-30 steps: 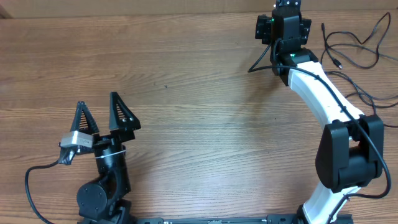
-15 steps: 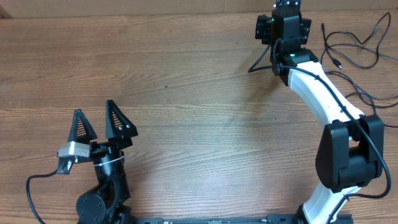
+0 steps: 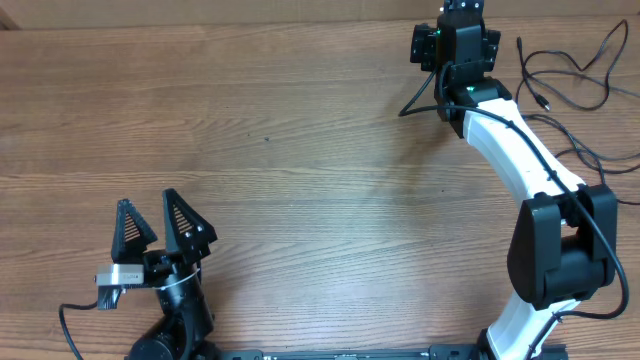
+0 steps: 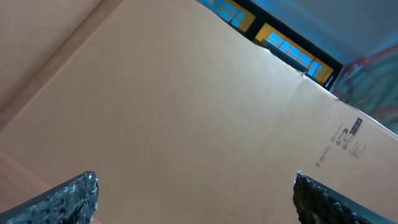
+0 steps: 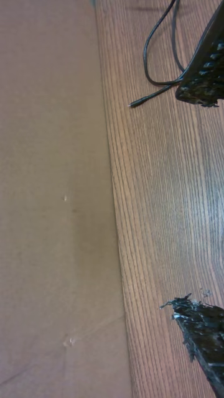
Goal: Untangle cables
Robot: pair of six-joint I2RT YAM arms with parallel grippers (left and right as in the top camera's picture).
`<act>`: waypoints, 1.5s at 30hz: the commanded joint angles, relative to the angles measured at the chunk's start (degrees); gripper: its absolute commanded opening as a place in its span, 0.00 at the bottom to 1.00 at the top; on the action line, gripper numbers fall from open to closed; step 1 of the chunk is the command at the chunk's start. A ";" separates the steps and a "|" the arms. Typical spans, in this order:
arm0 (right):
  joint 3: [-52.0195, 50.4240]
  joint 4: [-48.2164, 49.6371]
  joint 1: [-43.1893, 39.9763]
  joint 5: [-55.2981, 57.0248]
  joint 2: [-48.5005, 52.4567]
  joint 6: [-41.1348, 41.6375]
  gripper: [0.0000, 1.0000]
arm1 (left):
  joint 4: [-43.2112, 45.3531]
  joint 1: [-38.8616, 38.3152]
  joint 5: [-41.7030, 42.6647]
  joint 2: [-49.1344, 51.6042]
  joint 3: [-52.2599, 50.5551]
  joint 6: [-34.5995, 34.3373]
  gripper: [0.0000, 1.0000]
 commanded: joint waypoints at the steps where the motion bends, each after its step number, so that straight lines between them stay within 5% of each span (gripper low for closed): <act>1: 0.66 0.26 -0.15 -0.04 -1.75 -0.02 1.00 | -0.22 0.42 -1.16 -2.10 -0.55 0.90 1.00; 16: 0.66 0.28 -0.15 -0.04 -1.75 -0.02 1.00 | -8.24 0.42 -5.40 -4.63 -0.57 0.90 1.00; 27: 0.66 0.26 -0.15 -0.04 -1.75 -0.02 1.00 | -20.79 0.42 -5.57 -15.85 -0.57 0.90 1.00; 45: 0.66 0.26 -0.15 -0.04 -1.75 -0.02 1.00 | -29.68 1.25 -6.91 -15.82 -0.57 0.90 0.99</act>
